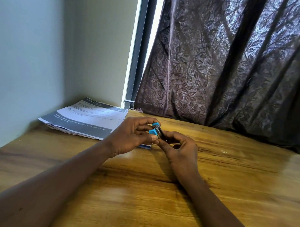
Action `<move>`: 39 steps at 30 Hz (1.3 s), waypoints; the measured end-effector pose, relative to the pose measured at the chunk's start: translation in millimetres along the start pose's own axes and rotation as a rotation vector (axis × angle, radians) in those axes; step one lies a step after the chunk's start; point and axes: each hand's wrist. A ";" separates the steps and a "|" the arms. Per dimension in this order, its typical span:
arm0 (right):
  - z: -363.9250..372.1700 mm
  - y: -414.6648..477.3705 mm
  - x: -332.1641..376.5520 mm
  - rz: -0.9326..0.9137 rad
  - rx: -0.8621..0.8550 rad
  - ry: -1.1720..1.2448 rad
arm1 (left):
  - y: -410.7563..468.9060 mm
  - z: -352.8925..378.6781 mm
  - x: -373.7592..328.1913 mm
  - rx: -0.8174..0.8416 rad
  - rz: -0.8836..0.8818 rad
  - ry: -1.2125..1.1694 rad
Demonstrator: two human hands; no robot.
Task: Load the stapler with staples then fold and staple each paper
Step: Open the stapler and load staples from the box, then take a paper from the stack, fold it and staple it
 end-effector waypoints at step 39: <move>76.4 15.8 14.2 -0.220 0.280 -0.722 | -41.1 -125.6 34.2 -0.211 -0.096 1.252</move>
Point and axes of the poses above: each hand's wrist, its own y-axis towards the middle knuckle, its own z-axis out of the palm, x = y × z, and after that the axes turned 10 degrees about y, right-handed
